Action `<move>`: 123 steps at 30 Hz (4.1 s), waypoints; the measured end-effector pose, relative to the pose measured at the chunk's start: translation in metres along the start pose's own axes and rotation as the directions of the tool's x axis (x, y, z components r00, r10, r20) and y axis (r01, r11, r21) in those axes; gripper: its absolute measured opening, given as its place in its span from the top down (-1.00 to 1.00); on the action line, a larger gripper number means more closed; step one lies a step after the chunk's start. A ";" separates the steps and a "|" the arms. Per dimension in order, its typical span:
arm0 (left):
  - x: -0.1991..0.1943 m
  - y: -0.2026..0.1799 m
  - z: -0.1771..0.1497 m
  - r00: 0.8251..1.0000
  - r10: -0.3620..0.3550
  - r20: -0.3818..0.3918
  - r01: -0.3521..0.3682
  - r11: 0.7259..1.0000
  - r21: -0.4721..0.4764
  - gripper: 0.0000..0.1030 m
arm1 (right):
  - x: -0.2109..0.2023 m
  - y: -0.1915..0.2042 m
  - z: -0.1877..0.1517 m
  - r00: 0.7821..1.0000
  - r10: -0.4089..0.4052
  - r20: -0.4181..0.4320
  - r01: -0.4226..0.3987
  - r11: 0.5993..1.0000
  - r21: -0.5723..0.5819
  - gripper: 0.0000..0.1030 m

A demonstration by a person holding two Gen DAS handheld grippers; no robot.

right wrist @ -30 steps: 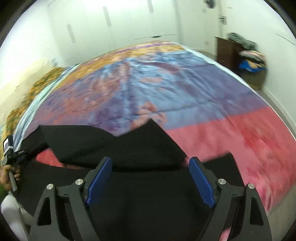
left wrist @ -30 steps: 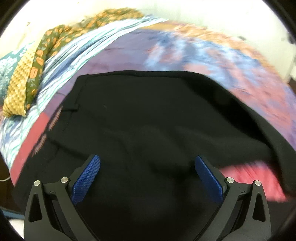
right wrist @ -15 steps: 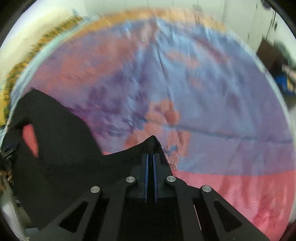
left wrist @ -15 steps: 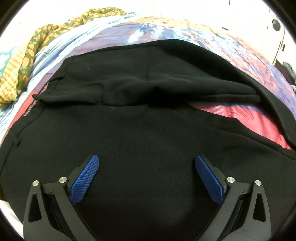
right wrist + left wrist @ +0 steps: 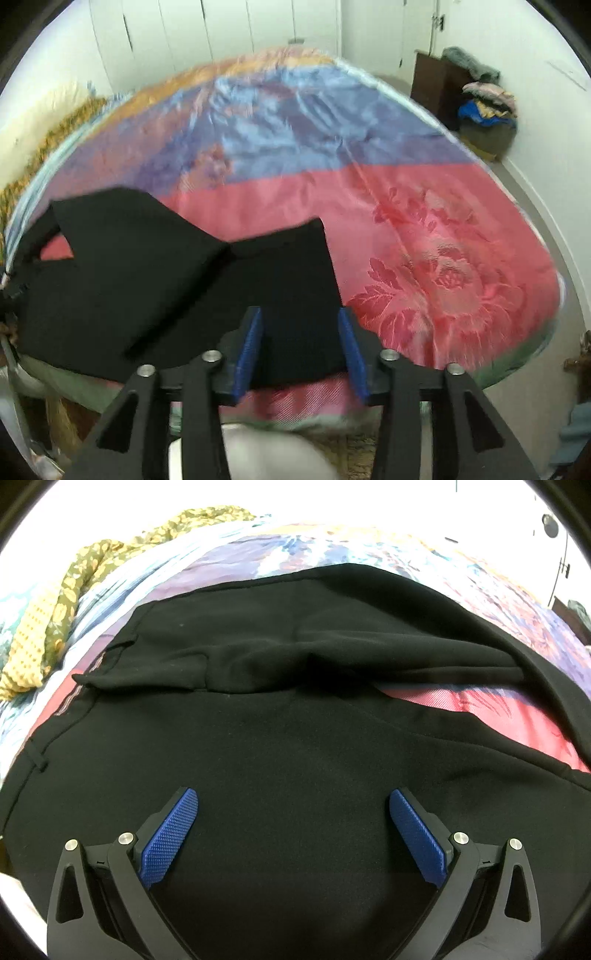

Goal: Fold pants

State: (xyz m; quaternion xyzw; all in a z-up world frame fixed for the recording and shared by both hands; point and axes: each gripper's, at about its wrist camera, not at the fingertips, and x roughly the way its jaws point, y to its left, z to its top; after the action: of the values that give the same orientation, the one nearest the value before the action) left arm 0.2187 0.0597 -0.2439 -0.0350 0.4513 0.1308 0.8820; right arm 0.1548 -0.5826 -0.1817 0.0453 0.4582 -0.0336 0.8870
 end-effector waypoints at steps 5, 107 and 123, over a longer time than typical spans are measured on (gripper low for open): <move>-0.001 0.000 -0.001 1.000 0.001 0.010 -0.001 1.000 -0.002 -0.99 | -0.024 0.087 -0.008 0.961 0.273 0.046 -0.274 0.961 0.020 -0.28; -0.091 0.038 -0.059 0.932 -0.319 -0.171 0.271 0.928 -0.255 0.79 | 0.064 0.012 0.008 0.958 -0.228 -0.172 0.226 0.974 -0.033 0.79; -0.097 0.018 -0.062 0.950 -0.253 -0.181 0.219 0.958 -0.184 0.87 | 0.067 0.016 0.006 0.951 -0.258 -0.173 0.251 0.966 -0.062 0.79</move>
State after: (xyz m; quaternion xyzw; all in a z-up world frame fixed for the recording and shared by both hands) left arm 0.1108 0.0465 -0.2014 -0.1734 0.5194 0.0560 0.8349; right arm 0.1999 -0.5683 -0.2315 -0.0287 0.5388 -0.1343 0.8312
